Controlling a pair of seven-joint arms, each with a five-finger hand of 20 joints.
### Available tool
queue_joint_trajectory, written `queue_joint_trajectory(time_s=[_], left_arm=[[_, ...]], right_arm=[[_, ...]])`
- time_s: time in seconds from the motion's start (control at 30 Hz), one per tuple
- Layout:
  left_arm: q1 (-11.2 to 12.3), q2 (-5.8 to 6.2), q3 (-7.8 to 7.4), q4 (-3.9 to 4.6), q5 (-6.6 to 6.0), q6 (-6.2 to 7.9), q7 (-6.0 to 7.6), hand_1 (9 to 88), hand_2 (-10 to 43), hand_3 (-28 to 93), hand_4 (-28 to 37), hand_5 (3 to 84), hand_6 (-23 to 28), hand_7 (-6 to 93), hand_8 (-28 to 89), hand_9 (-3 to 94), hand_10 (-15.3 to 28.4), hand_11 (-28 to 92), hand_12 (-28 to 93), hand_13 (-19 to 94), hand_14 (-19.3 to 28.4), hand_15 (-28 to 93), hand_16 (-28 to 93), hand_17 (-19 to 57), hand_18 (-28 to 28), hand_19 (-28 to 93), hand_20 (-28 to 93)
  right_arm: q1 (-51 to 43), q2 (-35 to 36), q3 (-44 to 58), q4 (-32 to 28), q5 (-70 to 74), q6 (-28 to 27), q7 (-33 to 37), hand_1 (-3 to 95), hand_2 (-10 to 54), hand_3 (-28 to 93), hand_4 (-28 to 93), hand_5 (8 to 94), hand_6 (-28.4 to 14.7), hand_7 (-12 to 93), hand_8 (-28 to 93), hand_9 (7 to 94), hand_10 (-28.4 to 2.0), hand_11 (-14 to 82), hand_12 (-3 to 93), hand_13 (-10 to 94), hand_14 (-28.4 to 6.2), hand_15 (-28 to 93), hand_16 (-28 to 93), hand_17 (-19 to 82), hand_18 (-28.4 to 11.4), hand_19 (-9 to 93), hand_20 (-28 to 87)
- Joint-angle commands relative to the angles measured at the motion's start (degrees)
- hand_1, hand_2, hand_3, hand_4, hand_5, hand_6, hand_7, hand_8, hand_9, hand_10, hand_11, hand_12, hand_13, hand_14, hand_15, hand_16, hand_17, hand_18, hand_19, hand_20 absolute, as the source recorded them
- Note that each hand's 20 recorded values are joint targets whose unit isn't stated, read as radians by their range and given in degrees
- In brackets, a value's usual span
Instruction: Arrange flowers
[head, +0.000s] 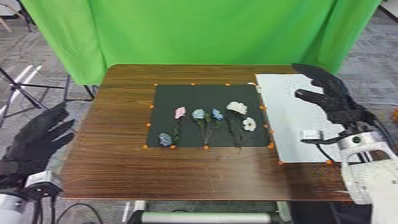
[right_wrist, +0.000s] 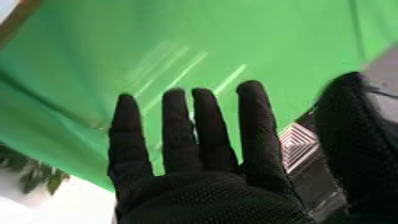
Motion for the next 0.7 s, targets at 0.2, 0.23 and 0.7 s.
queue_joint_trajectory(time_s=[0.2,0.23,0.7], left_arm=[[-6.31,-0.97,5.97,0.95,-0.06,2.00,4.64,21.8,-3.8,67,-28.2,18.7,0.2,16.7,-9,13.0,7.0,5,22,9,11.5,6,9,-14.7,20.1,33,6],[-7.03,-1.00,6.51,1.33,0.13,1.38,4.22,21.6,-4.1,67,-28.2,18.7,0.2,16.7,-9,13.0,7.0,4,22,9,11.6,6,9,-14.8,20.2,33,6],[-9.20,-3.07,8.93,2.67,1.17,-1.46,2.30,21.9,-4.3,67,-28.3,20.4,0.6,17.5,-9,14.9,7.6,6,23,10,10.9,7,10,-14.3,18.6,32,7]], right_arm=[[-10.02,-12.05,4.14,-2.51,49.17,-11.71,6.11,8.7,-2.8,80,-26,26.6,-1.5,8,-7,25.2,-9.5,-0.8,21.9,17,-11.5,-6,35,-1,-20.3,24,18],[-10.19,-12.72,3.88,-2.61,49.35,-11.53,6.61,8.7,-2.8,79,-26,26.4,-1.7,7,-7,24.9,-9.9,-0.8,21.9,16,-11.7,-7,35,-1,-20.3,24,17],[-8.36,-15.18,1.59,-2.02,43.52,-11.56,9.76,10.0,-2.0,79,-25,28.1,-3.1,10,-7,27.5,-12.7,0.7,24.6,18,-11.5,-5,38,-4,-19.7,27,17]])
